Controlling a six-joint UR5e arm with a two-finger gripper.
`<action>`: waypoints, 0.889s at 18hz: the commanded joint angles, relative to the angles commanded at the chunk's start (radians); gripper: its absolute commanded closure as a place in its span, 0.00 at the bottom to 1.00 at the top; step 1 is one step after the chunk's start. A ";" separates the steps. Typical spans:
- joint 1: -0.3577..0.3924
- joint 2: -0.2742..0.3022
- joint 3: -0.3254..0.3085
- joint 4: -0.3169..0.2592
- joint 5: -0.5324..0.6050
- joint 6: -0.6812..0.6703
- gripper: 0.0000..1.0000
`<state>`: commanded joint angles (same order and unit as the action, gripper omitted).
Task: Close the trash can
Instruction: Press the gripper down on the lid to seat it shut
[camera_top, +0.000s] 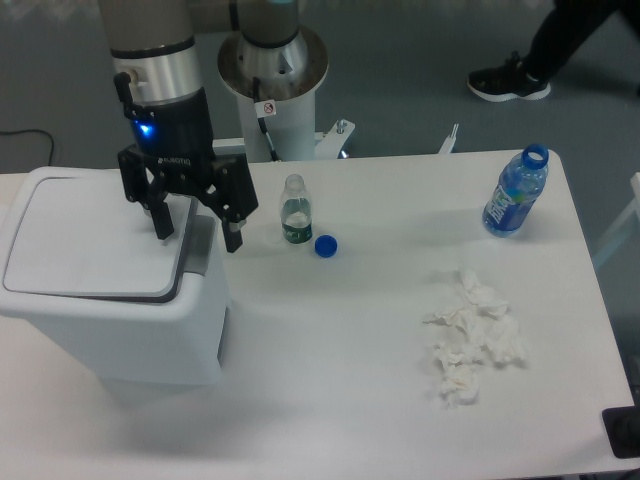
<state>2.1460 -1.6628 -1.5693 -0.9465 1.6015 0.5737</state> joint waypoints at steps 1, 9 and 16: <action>0.000 -0.003 0.000 0.000 0.000 0.000 0.00; 0.009 -0.011 0.000 0.000 -0.002 0.000 0.00; 0.009 -0.020 0.000 0.002 -0.002 0.000 0.00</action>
<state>2.1552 -1.6828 -1.5693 -0.9449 1.6000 0.5737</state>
